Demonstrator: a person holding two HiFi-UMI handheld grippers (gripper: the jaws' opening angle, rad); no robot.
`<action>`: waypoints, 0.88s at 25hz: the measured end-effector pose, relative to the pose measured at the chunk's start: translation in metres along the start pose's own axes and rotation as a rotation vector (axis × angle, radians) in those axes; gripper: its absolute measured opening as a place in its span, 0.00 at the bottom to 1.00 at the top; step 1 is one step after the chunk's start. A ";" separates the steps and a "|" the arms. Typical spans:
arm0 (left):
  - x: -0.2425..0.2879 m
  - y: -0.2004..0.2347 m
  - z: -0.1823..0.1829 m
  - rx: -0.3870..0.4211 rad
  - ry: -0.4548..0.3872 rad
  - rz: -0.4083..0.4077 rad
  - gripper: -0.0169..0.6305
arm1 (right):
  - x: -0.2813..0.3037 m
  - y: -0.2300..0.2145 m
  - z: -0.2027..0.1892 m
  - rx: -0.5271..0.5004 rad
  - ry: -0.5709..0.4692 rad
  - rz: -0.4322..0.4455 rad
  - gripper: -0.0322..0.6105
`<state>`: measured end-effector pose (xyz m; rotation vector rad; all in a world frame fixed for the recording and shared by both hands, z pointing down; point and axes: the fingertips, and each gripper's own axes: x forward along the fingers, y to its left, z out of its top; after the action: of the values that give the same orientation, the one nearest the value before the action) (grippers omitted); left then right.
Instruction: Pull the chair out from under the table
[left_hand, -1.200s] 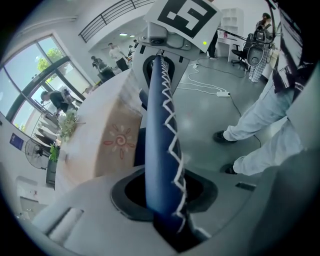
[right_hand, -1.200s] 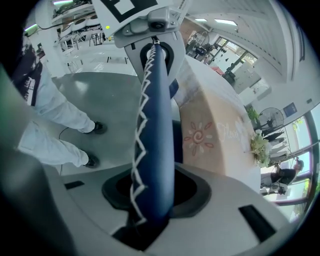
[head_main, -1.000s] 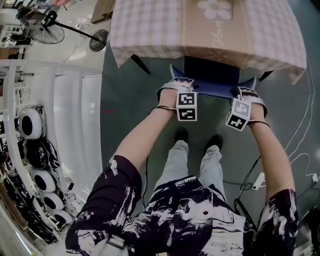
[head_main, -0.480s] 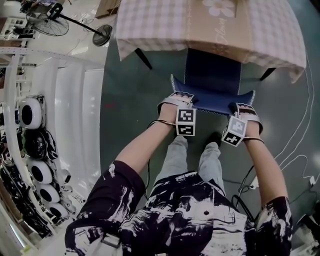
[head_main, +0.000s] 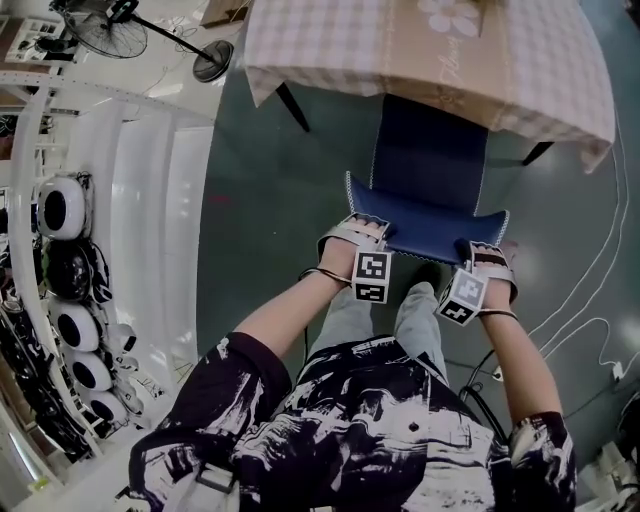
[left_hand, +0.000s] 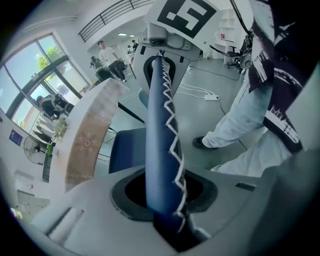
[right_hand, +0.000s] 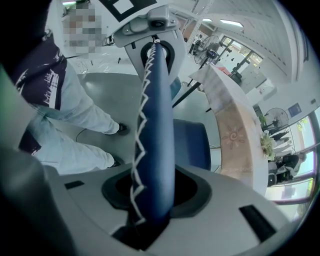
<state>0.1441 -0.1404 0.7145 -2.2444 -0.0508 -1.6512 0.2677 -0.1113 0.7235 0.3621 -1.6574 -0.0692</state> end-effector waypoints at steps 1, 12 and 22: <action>-0.002 -0.006 0.001 0.000 -0.001 -0.003 0.19 | -0.002 0.007 0.000 0.002 0.000 0.005 0.24; -0.015 -0.059 0.009 -0.004 0.000 -0.013 0.19 | -0.018 0.062 0.001 0.004 -0.001 0.029 0.24; -0.025 -0.104 0.018 -0.011 0.002 -0.027 0.19 | -0.029 0.107 -0.003 -0.006 -0.001 0.033 0.24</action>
<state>0.1285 -0.0332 0.7138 -2.2602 -0.0718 -1.6717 0.2520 -0.0021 0.7237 0.3298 -1.6633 -0.0494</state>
